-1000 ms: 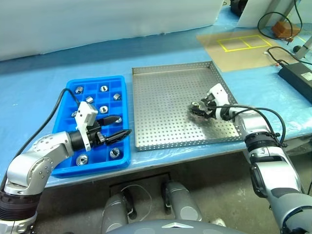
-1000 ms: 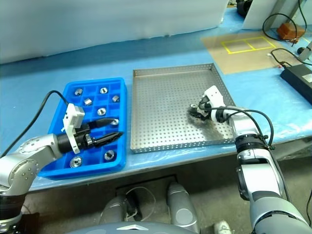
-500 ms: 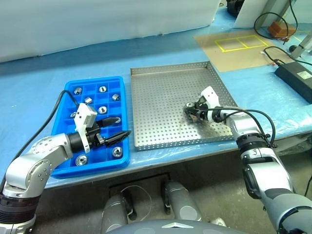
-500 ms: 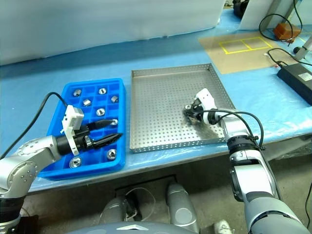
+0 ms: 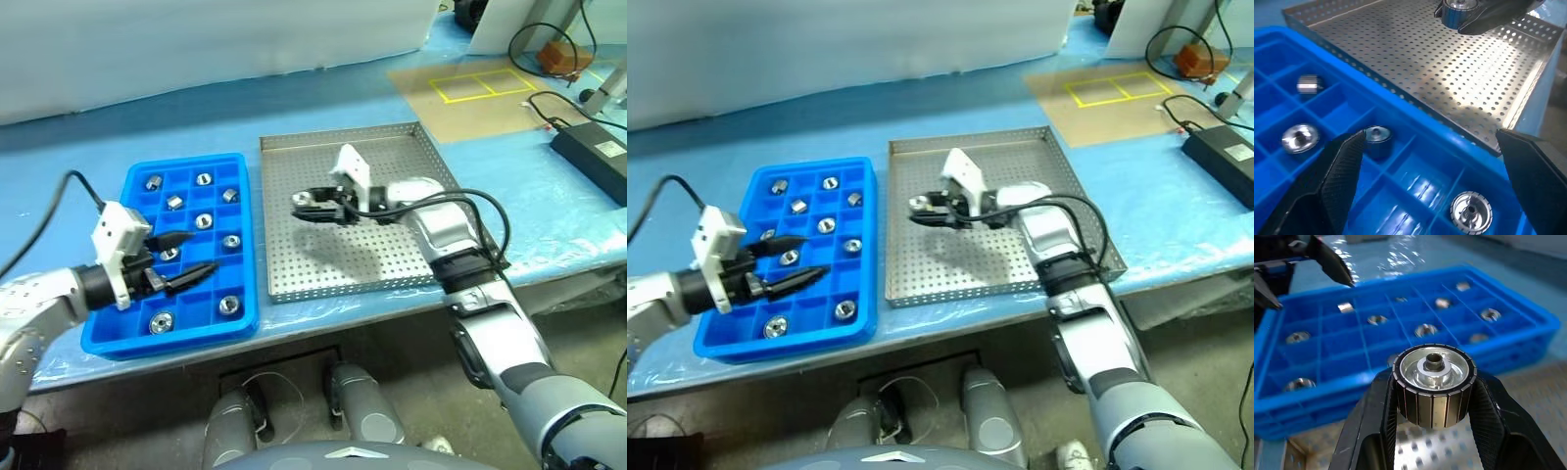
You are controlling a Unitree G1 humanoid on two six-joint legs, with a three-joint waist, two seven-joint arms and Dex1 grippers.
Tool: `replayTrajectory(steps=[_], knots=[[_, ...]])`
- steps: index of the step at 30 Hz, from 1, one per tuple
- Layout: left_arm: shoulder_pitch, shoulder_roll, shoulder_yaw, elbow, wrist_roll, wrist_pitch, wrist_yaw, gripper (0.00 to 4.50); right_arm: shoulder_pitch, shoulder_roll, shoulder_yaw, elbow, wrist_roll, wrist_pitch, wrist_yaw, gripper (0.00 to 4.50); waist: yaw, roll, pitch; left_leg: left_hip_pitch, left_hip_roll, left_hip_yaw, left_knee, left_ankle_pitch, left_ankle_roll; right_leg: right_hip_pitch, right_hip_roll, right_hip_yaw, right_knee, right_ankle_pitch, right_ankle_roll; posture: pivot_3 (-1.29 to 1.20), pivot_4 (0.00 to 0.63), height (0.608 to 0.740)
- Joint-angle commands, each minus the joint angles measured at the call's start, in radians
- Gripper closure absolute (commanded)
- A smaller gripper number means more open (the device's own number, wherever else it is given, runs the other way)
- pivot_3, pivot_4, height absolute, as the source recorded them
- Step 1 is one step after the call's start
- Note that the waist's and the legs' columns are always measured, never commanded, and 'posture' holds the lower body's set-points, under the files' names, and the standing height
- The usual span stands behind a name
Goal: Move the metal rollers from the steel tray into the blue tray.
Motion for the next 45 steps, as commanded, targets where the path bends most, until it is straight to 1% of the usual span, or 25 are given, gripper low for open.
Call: replayTrajectory(steps=[1, 4, 5, 8, 11, 14, 15, 17, 24, 28, 30, 35, 36, 41, 45], knots=[[0.065, 0.017, 0.134, -0.033, 0.009, -0.02, -0.022, 0.0, -0.072, 0.102, 0.045, 0.048, -0.002, -0.073, -0.003, 2.87, 0.007, 0.0, 0.0, 0.0, 0.0, 0.0, -0.001, 0.0, 0.0, 0.0, 0.0, 0.0, -0.001, 0.0, -0.001, -0.36, 0.15, 0.74], [0.166, -0.041, 0.252, -0.071, -0.011, -0.009, 0.009, 0.0, -0.11, 0.213, 0.076, 0.113, -0.011, -0.09, -0.028, 2.87, 0.033, 0.0, 0.0, -0.001, -0.001, 0.0, -0.003, -0.001, -0.001, -0.001, -0.001, 0.0, -0.002, 0.001, -0.002, -0.27, 0.15, 0.74], [0.2, -0.061, 0.277, -0.092, -0.017, -0.007, 0.017, 0.0, -0.119, 0.241, 0.077, 0.127, -0.009, -0.085, -0.039, 2.87, 0.039, 0.0, 0.0, -0.002, -0.001, 0.0, -0.005, -0.001, -0.001, -0.002, 0.0, 0.0, -0.003, 0.001, -0.002, -0.25, 0.15, 0.74], [0.303, -0.152, 0.329, -0.175, -0.042, -0.006, 0.06, 0.0, -0.144, 0.311, 0.09, 0.18, -0.024, -0.068, -0.075, 2.87, 0.08, 0.0, 0.0, -0.003, -0.001, 0.001, -0.008, -0.001, -0.002, -0.004, -0.001, 0.0, -0.004, 0.0, -0.004, -0.19, 0.15, 0.74], [0.364, -0.212, 0.347, -0.232, -0.062, -0.004, 0.109, 0.0, -0.163, 0.34, 0.119, 0.256, -0.07, -0.102, -0.102, 2.87, 0.135, -0.001, 0.001, -0.002, -0.001, 0.002, -0.012, 0.0, -0.005, -0.006, 0.0, 0.0, -0.004, -0.001, -0.006, -0.15, 0.15, 0.74], [0.4, -0.239, 0.348, -0.283, -0.09, 0.0, 0.145, 0.0, -0.179, 0.355, 0.123, 0.306, -0.09, -0.12, -0.114, 2.87, 0.188, 0.001, 0.002, 0.001, -0.001, 0.002, -0.014, 0.002, -0.008, -0.005, 0.0, 0.0, -0.002, -0.002, -0.006, -0.14, 0.15, 0.74], [0.412, -0.25, 0.341, -0.302, -0.098, 0.0, 0.159, 0.0, -0.182, 0.356, 0.123, 0.321, -0.096, -0.128, -0.115, 2.87, 0.198, 0.002, 0.002, 0.002, -0.001, 0.002, -0.014, 0.003, -0.009, -0.005, 0.0, 0.0, -0.002, -0.002, -0.006, -0.13, 0.15, 0.74], [0.431, -0.265, 0.323, -0.332, -0.107, -0.003, 0.182, 0.0, -0.189, 0.355, 0.114, 0.35, -0.096, -0.117, -0.115, 2.87, 0.212, 0.003, 0.003, 0.003, -0.001, 0.002, -0.014, 0.003, -0.01, -0.004, 0.0, 0.001, -0.001, -0.005, 0.0, -0.12, 0.15, 0.74], [0.439, -0.269, 0.275, -0.36, -0.124, -0.01, 0.219, 0.0, -0.174, 0.298, 0.116, 0.366, -0.106, -0.113, -0.056, 2.87, 0.22, 0.001, 0.002, 0.005, -0.001, 0.001, -0.016, 0.005, -0.013, -0.005, 0.0, 0.002, 0.001, -0.006, 0.001, -0.12, 0.15, 0.74], [0.425, -0.258, 0.261, -0.354, -0.132, -0.011, 0.226, 0.0, -0.148, 0.262, 0.134, 0.334, -0.113, -0.105, 0.0, 2.87, 0.219, -0.001, 0.001, 0.005, -0.001, 0.001, -0.016, 0.005, -0.014, -0.005, 0.001, 0.002, 0.001, -0.006, 0.001, -0.14, 0.15, 0.74], [0.416, -0.25, 0.255, -0.347, -0.131, -0.01, 0.225, 0.0, -0.122, 0.248, 0.162, 0.321, -0.145, -0.147, 0.0, 2.87, 0.218, -0.001, 0.0, 0.005, -0.001, 0.001, -0.017, 0.005, -0.014, -0.005, 0.001, 0.002, 0.001, -0.006, 0.0, -0.15, 0.15, 0.74], [0.391, -0.229, 0.239, -0.331, -0.132, -0.006, 0.224, 0.0, -0.098, 0.252, 0.165, 0.308, -0.147, -0.127, 0.021, 2.87, 0.217, -0.002, 0.0, 0.005, 0.0, 0.002, -0.023, 0.006, -0.016, -0.007, 0.003, 0.003, -0.001, -0.003, -0.008, -0.16, 0.15, 0.74], [0.387, -0.224, 0.237, -0.328, -0.133, -0.005, 0.223, 0.0, -0.099, 0.254, 0.162, 0.31, -0.143, -0.122, 0.028, 2.14, 0.217, -0.002, 0.0, 0.005, 0.0, 0.002, -0.024, 0.007, -0.016, -0.008, 0.004, 0.003, -0.002, -0.004, -0.009, -0.17, 0.15, 0.74], [0.374, -0.202, 0.209, -0.331, -0.135, 0.0, 0.215, 0.0, -0.107, 0.262, 0.151, 0.314, -0.151, -0.101, -0.004, 0.53, 0.217, -0.002, 0.0, 0.006, 0.006, 0.002, -0.027, 0.009, -0.02, -0.008, 0.01, 0.003, -0.003, -0.005, -0.013, -0.18, 0.15, 0.74], [0.365, -0.194, 0.174, -0.349, -0.13, -0.006, 0.219, 0.0, -0.12, 0.246, 0.114, 0.293, -0.124, -0.076, -0.007, 0.53, 0.217, -0.001, 0.0, 0.008, 0.008, 0.002, -0.028, 0.01, -0.022, -0.008, 0.012, 0.003, -0.001, -0.006, -0.014, -0.2, 0.15, 0.74]])
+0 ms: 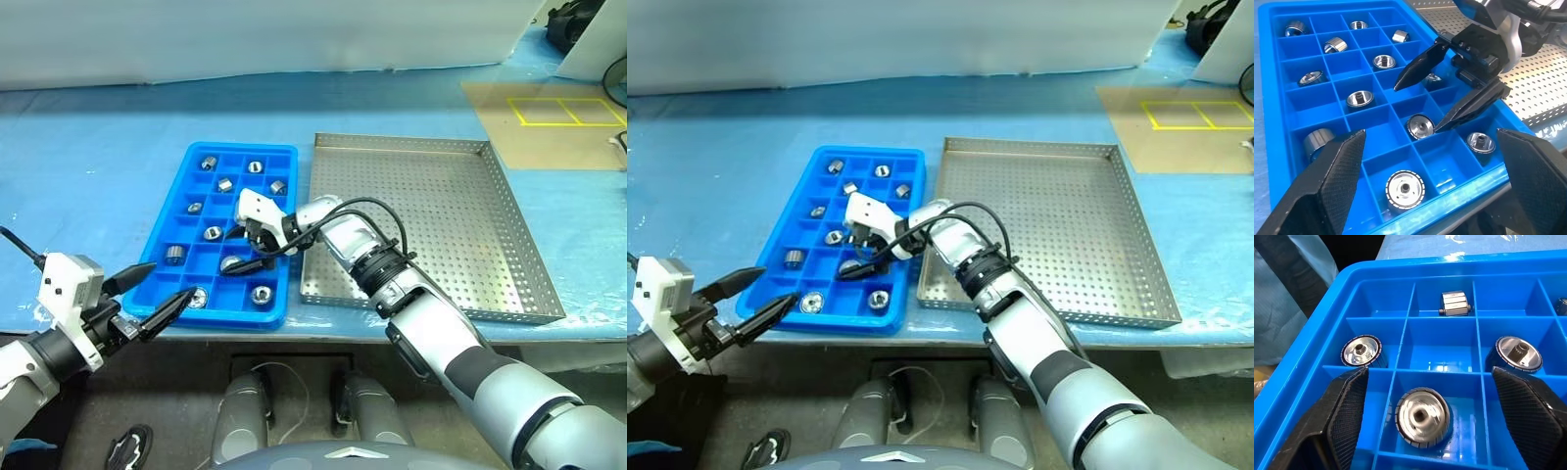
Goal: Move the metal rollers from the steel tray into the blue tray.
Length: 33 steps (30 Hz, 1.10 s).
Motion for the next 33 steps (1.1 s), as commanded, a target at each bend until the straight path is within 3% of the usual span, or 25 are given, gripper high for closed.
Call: replayTrajectory(steps=[1, 6, 13, 18, 21, 25, 33], knots=[[-0.017, 0.016, -0.039, -0.034, -0.004, -0.012, 0.001, 0.0, -0.044, -0.013, -0.069, -0.069, 0.047, 0.021, -0.007, 0.53, 0.0, 0.0, 0.0, 0.0, 0.0, 0.0, 0.0, 0.0, 0.0, 0.0, 0.0, 0.0, 0.0, 0.0, 0.0, -0.21, 0.15, 0.74], [-0.181, 0.006, -0.173, 0.03, 0.04, -0.033, 0.05, 0.0, -0.067, -0.119, -0.214, -0.19, 0.17, 0.11, 0.036, 0.53, 0.007, 0.001, 0.001, 0.003, 0.0, 0.0, 0.0, 0.001, -0.001, 0.003, 0.0, 0.0, 0.001, 0.0, 0.0, -0.26, 0.15, 0.74], [-0.486, 0.001, -0.352, 0.228, 0.139, -0.073, 0.021, 0.0, 0.065, -0.327, -0.297, -0.362, 0.218, 0.24, 0.01, 0.53, -0.01, -0.002, -0.002, 0.013, 0.0, 0.001, 0.0, 0.001, -0.001, 0.013, 0.0, 0.001, 0.0, 0.0, 0.0, -0.4, 0.15, 0.74], [-0.686, -0.049, -0.449, 0.411, 0.211, -0.142, -0.025, 0.0, 0.21, -0.427, -0.372, -0.491, 0.204, 0.298, -0.144, 0.53, -0.048, -0.002, -0.002, 0.006, 0.0, 0.001, 0.001, 0.001, -0.001, 0.008, 0.002, 0.001, -0.001, 0.001, -0.001, -0.52, 0.15, 0.74], [-0.801, -0.095, -0.49, 0.555, 0.25, -0.183, -0.058, 0.0, 0.272, -0.434, -0.431, -0.505, 0.194, 0.312, -0.288, 0.53, -0.071, -0.002, -0.002, 0.005, 0.0, 0.001, 0.003, 0.001, 0.0, 0.007, 0.002, 0.001, -0.001, 0.001, -0.002, -0.59, 0.15, 0.74], [-0.891, -0.126, -0.529, 0.684, 0.284, -0.208, -0.119, 0.0, 0.331, -0.429, -0.461, -0.583, 0.235, 0.363, -0.349, 0.53, -0.115, -0.002, -0.002, 0.003, 0.0, 0.0, 0.005, 0.0, 0.002, 0.007, 0.002, 0.001, -0.001, 0.001, -0.002, -0.64, 0.15, 0.74], [-0.935, -0.142, -0.553, 0.726, 0.318, -0.207, -0.167, 0.0, 0.328, -0.339, -0.455, -0.532, 0.191, 0.302, -0.548, 0.53, -0.198, -0.002, -0.002, -0.006, 0.004, -0.002, 0.016, -0.003, 0.009, 0.005, 0.003, -0.002, -0.002, 0.001, -0.001, -0.64, 0.15, 0.74]])
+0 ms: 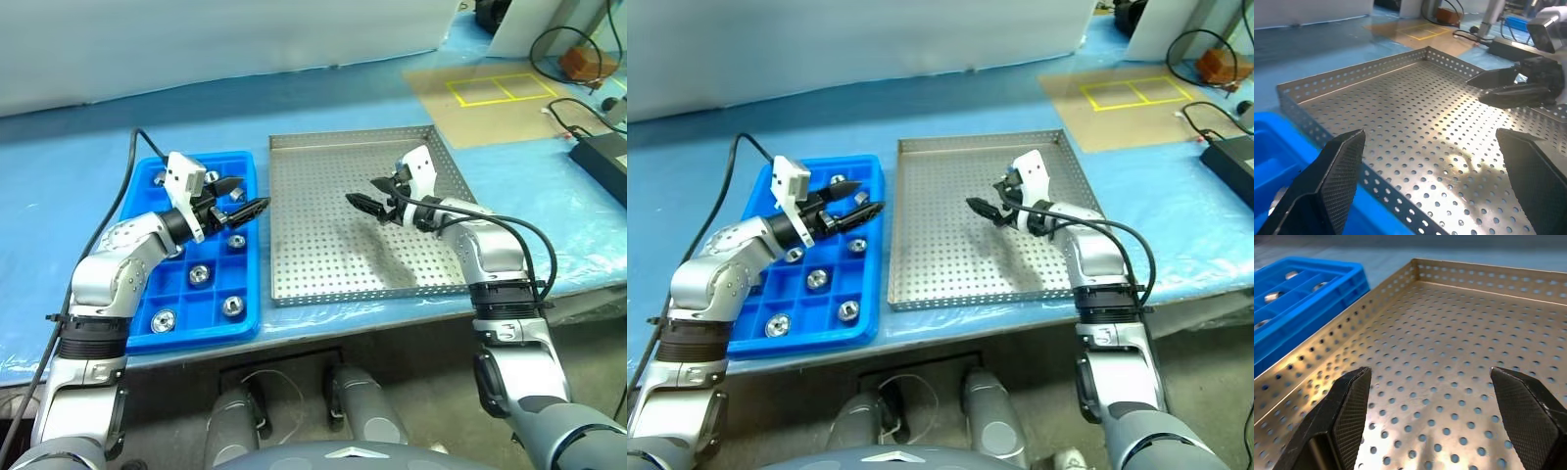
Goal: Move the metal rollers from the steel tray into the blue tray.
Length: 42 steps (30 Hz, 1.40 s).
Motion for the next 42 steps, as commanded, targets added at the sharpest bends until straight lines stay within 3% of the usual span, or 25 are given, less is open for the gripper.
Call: replayTrajectory(steps=[1, 6, 14, 32, 42], knots=[[-0.005, 0.001, 0.015, -0.037, 0.0, -0.009, -0.009, 0.0, -0.031, 0.02, 0.01, 0.017, -0.012, -0.052, -0.054, 0.53, -0.012, 0.0, 0.0, 0.0, 0.0, 0.0, 0.001, 0.0, 0.0, 0.0, 0.0, 0.0, 0.0, 0.0, 0.0, -0.62, 0.15, 0.74], [0.054, 0.001, 0.036, -0.125, -0.018, 0.016, 0.013, 0.0, -0.09, 0.044, 0.023, 0.102, -0.015, -0.099, -0.068, 0.53, -0.03, 0.0, 0.0, -0.001, 0.0, 0.0, 0.002, -0.001, 0.0, 0.001, -0.001, 0.0, 0.0, 0.0, 0.0, -0.55, 0.15, 0.74], [0.15, 0.009, 0.067, -0.228, -0.03, 0.051, 0.059, 0.0, -0.113, 0.067, 0.054, 0.161, -0.014, -0.14, -0.055, 0.53, -0.016, 0.0, 0.0, -0.002, 0.0, -0.002, 0.002, -0.001, 0.0, 0.001, -0.001, -0.003, 0.0, 0.0, 0.0, -0.45, 0.15, 0.74], [0.197, -0.016, 0.109, -0.277, -0.051, 0.043, 0.122, 0.0, -0.158, 0.072, 0.081, 0.227, -0.022, -0.168, -0.012, 0.53, 0.082, 0.001, 0.0, 0.0, 0.001, -0.002, 0.002, -0.002, -0.003, 0.001, -0.001, -0.003, 0.002, 0.001, -0.001, -0.4, 0.15, 0.74], [0.193, -0.022, 0.102, -0.271, -0.036, 0.034, 0.127, 0.0, -0.151, 0.079, 0.085, 0.226, -0.02, -0.162, -0.03, 0.53, 0.111, 0.001, 0.0, 0.001, 0.001, -0.001, 0.002, -0.001, -0.004, 0.001, -0.001, -0.002, 0.002, 0.001, -0.001, -0.36, 0.15, 0.74]])
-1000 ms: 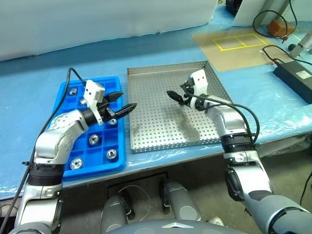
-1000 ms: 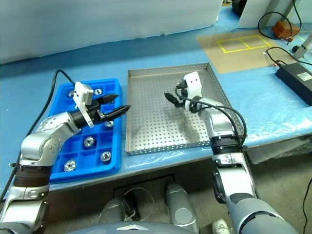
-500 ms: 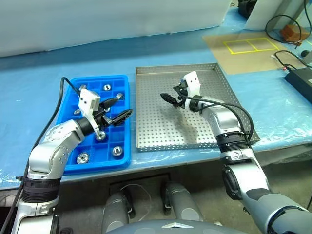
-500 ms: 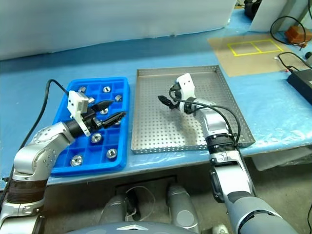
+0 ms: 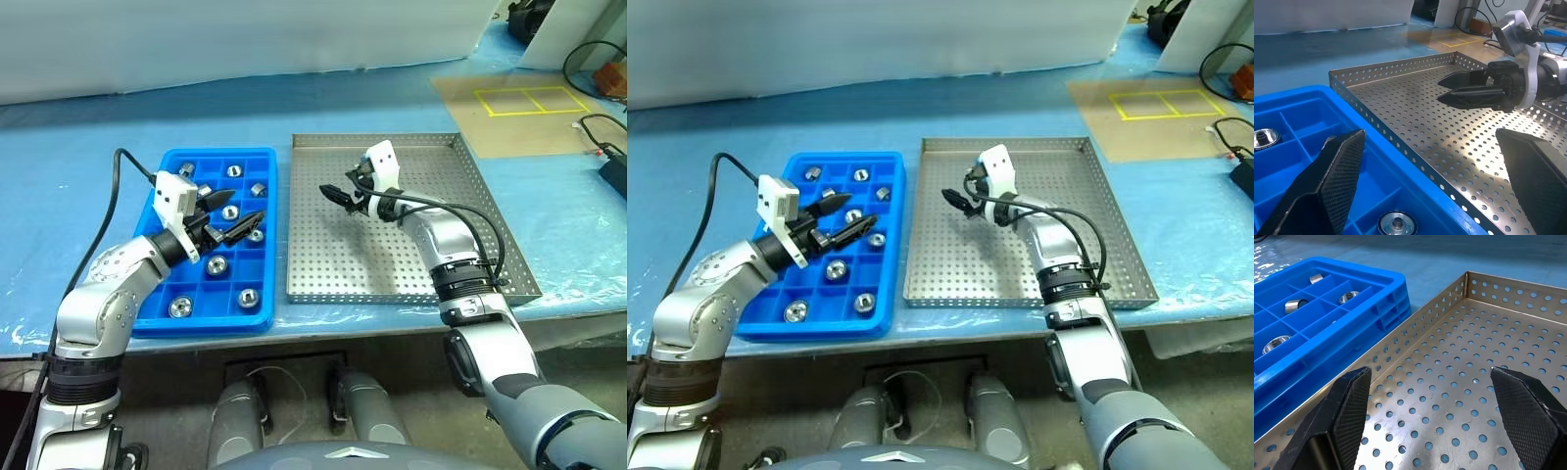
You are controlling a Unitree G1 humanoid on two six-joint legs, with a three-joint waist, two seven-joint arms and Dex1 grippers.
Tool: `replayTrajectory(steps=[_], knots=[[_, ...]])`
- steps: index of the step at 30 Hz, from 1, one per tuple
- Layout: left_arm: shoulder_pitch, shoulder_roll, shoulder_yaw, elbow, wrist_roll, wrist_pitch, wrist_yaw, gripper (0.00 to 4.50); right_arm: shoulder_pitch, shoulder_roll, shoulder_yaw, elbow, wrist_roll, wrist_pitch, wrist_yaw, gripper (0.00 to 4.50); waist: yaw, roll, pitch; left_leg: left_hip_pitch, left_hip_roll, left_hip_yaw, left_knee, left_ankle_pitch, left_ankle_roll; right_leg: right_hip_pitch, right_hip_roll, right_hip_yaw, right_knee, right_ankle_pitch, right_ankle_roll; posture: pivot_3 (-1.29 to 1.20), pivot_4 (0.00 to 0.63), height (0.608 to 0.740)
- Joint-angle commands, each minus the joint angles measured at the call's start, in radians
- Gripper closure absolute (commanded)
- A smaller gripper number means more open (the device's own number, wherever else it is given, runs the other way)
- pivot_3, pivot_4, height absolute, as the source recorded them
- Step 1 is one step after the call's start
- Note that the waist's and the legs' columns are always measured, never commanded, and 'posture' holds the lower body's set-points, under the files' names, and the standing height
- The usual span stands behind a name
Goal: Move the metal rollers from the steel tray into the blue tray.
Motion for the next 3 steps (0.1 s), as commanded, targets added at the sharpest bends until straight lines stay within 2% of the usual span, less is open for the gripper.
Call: replayTrajectory(steps=[1, 3], knots=[[0.024, 0.002, 0.022, -0.023, 0.001, -0.018, 0.006, 0.0, -0.018, 0.003, 0.006, -0.017, 0.004, -0.01, 0.012, 0.53, 0.002, 0.0, 0.0, 0.0, 0.0, 0.0, 0.0, 0.0, 0.0, 0.0, 0.0, 0.0, 0.0, 0.0, 0.0, -0.35, 0.15, 0.74], [0.052, 0.0, 0.022, -0.047, -0.004, -0.016, 0.008, 0.0, -0.029, 0.004, 0.004, -0.004, 0.005, -0.014, 0.015, 0.53, 0.002, 0.0, 0.0, 0.0, 0.0, 0.0, 0.0, 0.0, 0.0, 0.0, 0.0, 0.0, 0.0, 0.0, 0.0, -0.34, 0.15, 0.74]])
